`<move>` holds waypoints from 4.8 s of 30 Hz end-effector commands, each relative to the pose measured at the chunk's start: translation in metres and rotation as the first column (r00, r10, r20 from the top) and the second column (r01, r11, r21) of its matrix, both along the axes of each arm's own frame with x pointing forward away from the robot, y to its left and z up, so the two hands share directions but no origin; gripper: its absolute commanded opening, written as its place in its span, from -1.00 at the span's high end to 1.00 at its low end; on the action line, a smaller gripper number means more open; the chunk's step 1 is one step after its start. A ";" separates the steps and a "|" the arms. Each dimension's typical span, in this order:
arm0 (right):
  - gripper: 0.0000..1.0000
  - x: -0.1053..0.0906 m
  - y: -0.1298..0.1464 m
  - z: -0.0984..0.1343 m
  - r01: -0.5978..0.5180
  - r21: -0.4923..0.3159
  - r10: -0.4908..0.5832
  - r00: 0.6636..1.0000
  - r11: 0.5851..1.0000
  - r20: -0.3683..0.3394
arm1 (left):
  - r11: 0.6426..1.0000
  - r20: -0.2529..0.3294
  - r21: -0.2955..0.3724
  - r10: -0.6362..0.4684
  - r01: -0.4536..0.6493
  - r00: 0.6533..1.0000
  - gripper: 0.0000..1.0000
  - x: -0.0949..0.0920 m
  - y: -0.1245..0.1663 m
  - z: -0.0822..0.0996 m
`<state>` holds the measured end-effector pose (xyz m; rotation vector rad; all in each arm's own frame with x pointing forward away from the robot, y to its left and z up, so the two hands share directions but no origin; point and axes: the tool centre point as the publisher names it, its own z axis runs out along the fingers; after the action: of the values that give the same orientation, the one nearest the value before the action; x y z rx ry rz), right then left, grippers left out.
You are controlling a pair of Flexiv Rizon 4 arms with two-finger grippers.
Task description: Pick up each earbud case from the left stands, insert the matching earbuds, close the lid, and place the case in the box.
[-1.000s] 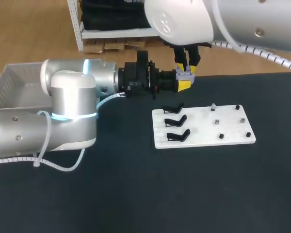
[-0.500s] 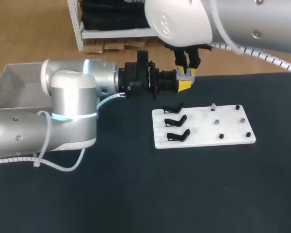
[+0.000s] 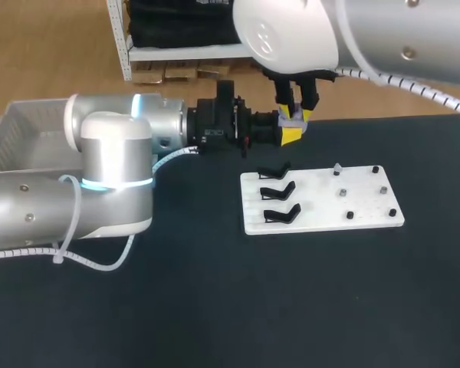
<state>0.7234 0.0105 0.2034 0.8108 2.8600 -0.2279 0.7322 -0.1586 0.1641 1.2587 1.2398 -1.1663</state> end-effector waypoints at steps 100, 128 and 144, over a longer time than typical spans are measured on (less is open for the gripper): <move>0.08 0.061 -0.090 -0.176 -0.189 0.268 0.137 0.970 0.945 0.202 | 1.000 0.004 -0.006 0.002 -0.002 1.000 1.00 0.000 0.000 -0.001; 0.24 0.050 -0.096 -0.177 -0.155 0.267 0.109 0.978 0.951 0.178 | 1.000 0.004 -0.006 0.002 -0.002 1.000 1.00 0.000 0.000 -0.001; 0.32 0.055 -0.094 -0.182 -0.156 0.261 0.113 0.978 0.953 0.173 | 1.000 0.004 -0.006 0.002 -0.002 1.000 1.00 0.000 0.000 -0.001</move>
<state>0.7766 -0.0846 0.0216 0.6363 2.8166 0.2487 0.7322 -0.1584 0.1645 1.2587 1.2396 -1.1663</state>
